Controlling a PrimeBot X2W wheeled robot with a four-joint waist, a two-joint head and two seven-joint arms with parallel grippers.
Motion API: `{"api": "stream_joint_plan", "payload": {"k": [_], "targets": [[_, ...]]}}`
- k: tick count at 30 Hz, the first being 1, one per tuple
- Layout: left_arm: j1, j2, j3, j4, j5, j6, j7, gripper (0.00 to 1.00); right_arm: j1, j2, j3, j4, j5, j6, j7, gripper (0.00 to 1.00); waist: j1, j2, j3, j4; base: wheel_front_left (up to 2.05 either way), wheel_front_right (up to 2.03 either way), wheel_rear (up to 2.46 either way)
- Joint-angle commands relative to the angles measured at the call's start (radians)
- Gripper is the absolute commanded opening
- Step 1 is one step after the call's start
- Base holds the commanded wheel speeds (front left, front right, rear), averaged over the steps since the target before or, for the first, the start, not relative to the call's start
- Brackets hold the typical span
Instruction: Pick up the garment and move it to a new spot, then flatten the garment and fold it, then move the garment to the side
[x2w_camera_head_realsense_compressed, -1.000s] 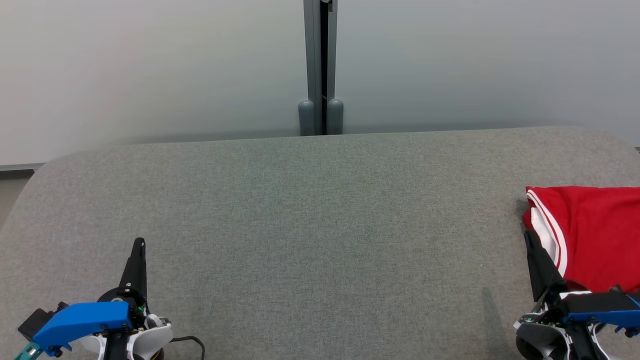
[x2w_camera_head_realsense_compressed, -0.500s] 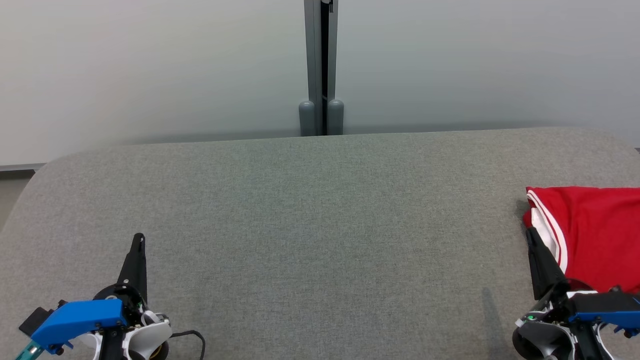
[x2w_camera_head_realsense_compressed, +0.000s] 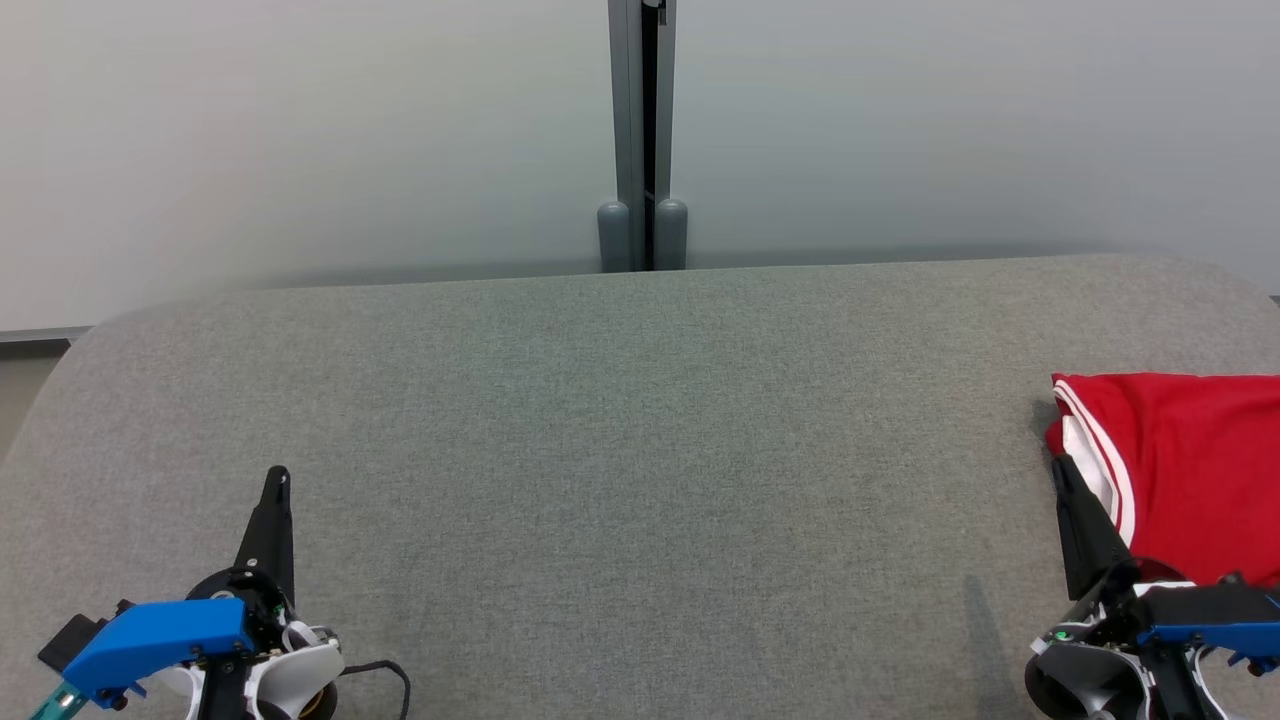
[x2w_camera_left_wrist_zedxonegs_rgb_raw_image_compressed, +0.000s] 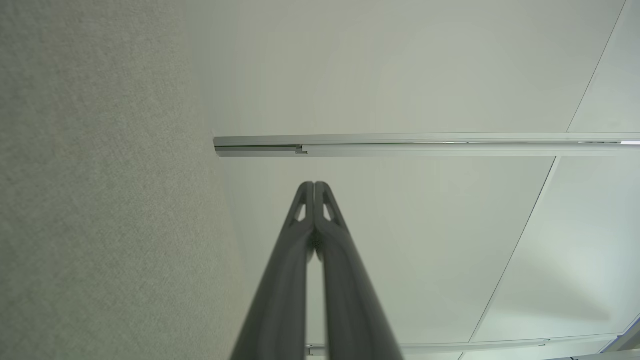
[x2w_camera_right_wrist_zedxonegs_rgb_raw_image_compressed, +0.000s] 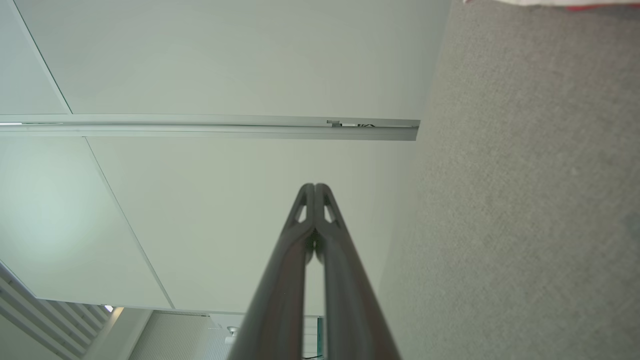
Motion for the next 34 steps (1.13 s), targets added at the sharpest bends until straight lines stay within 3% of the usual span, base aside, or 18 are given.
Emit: {"api": "stream_joint_plan", "payload": {"k": [1,34], "targets": [[-0.01,-0.001,0.002,-0.005,-0.004,-0.009,0.004,0.0,0.012,-0.007,-0.002,-0.004,0.003,0.001,0.005,0.0,0.0,-0.0001,0.0,0.0,0.0,0.0,0.0],[-0.01,-0.001,0.001,-0.006,-0.004,-0.009,0.004,0.0,0.012,-0.007,-0.002,-0.004,0.003,0.001,0.004,0.0,0.0,-0.0001,0.0,0.0,0.0,0.0,0.0]]}}
